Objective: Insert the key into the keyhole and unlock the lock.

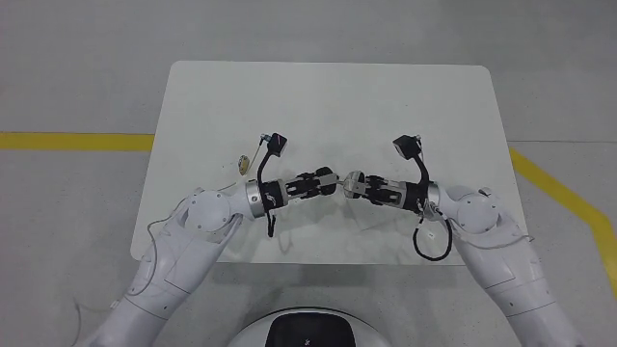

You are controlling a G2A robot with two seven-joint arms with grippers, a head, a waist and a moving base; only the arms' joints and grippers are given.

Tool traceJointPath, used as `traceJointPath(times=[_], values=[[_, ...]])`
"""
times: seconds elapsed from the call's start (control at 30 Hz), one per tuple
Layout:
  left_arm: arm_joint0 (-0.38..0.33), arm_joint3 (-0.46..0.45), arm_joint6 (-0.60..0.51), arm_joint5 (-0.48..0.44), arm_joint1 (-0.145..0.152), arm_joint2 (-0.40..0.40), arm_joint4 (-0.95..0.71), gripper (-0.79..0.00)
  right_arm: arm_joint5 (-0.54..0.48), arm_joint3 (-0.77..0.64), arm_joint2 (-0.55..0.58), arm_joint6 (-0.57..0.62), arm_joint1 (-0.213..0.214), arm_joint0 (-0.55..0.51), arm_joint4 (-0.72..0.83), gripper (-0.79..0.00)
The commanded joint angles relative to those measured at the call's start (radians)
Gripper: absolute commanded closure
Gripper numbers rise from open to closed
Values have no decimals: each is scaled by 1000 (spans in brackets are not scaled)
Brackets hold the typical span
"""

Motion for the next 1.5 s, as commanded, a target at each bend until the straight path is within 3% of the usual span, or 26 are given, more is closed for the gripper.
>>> traceJointPath(times=[0.0, 0.27, 0.43, 0.63, 1.1, 1.17, 1.27, 1.47], values=[[0, 0, 1, -1, 0, 0, 1, -785, -4, 1, 0, -6, 0, 1, 0, 0], [30, -56, 8, 8, 15, -62, -22, -785, -52, 28, 55, -44, 8, -10, 27, 0], [91, -131, 32, 9, 39, -178, -8, -785, -117, 45, 140, -60, 23, -47, 78, 0], [168, -236, 102, 31, 58, -335, -123, -785, -187, 71, 237, -47, 42, -96, 136, 0], [172, -255, 136, 31, 55, -319, -117, -785, -196, 72, 250, -42, 45, -103, 142, 0], [178, -305, 166, 0, 55, -303, -30, -785, -196, 72, 250, -42, 45, -103, 142, 0], [228, -371, 205, -43, 67, -338, 233, -785, -196, 72, 250, -42, 45, -103, 142, 0], [450, -557, 328, -10, 90, -523, 499, -785, -196, 72, 250, -42, 45, -103, 142, 0]])
